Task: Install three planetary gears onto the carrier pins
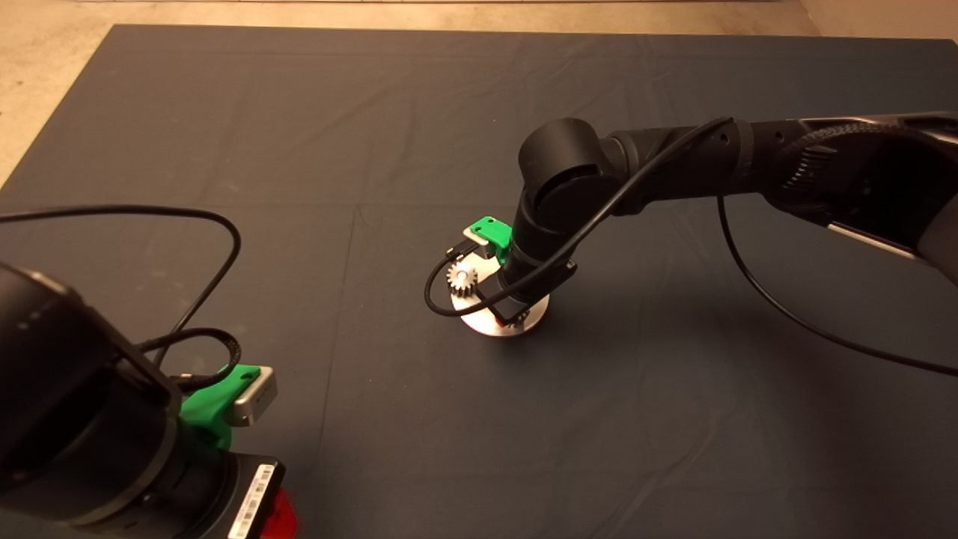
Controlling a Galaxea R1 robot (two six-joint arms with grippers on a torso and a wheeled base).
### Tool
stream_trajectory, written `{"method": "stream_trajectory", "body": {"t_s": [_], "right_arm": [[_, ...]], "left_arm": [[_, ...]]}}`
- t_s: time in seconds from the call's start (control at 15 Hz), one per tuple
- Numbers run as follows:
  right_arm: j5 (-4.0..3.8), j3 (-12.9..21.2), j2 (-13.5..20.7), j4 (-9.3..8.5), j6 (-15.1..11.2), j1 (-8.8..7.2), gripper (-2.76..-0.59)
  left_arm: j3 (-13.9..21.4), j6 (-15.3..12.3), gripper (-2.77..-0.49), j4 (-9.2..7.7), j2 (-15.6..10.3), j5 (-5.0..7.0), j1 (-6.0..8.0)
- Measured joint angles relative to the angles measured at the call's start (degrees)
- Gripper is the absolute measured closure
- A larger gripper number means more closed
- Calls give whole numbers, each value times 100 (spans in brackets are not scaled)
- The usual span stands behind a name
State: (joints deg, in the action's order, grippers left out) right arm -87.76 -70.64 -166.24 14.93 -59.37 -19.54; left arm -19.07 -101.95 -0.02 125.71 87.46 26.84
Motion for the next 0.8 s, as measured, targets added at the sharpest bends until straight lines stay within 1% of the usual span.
{"method": "stream_trajectory", "body": {"t_s": [0.27,0.8], "right_arm": [[-13,4,54,0,102,0,-106],[-11,61,45,0,129,2,-106]], "left_arm": [[0,0,-204,0,1,0,0],[0,0,-204,0,0,0,0]]}}
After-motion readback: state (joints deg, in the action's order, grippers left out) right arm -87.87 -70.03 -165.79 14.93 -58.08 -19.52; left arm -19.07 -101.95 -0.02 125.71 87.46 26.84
